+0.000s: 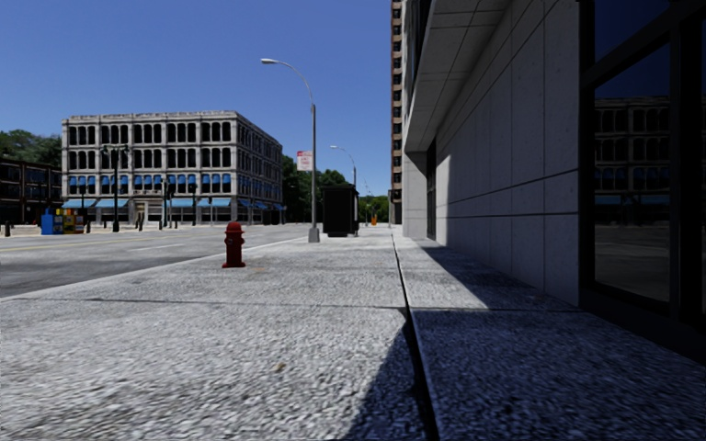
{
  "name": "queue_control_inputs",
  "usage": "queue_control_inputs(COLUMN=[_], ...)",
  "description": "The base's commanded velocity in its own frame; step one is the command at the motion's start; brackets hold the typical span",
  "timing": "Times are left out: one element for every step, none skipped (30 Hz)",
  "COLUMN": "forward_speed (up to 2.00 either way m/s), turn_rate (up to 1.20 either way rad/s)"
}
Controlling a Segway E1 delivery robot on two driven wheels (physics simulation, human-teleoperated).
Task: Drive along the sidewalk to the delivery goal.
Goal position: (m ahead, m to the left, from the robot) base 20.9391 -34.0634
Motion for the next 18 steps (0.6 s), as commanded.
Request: queue_control_inputs(forward_speed=[2.00,2.00,2.00,2.00,2.00,2.00,2.00,2.00,2.00,2.00,2.00,2.00,2.00,2.00,2.00,2.00,2.00,2.00], turn_rate=[-0.20,-0.10,-0.04,-0.03,-0.03,-0.02,-0.02,-0.02,-0.02,-0.02,-0.01,-0.01,-0.01,-0.01,-0.01,-0.07,-0.21,-0.21])
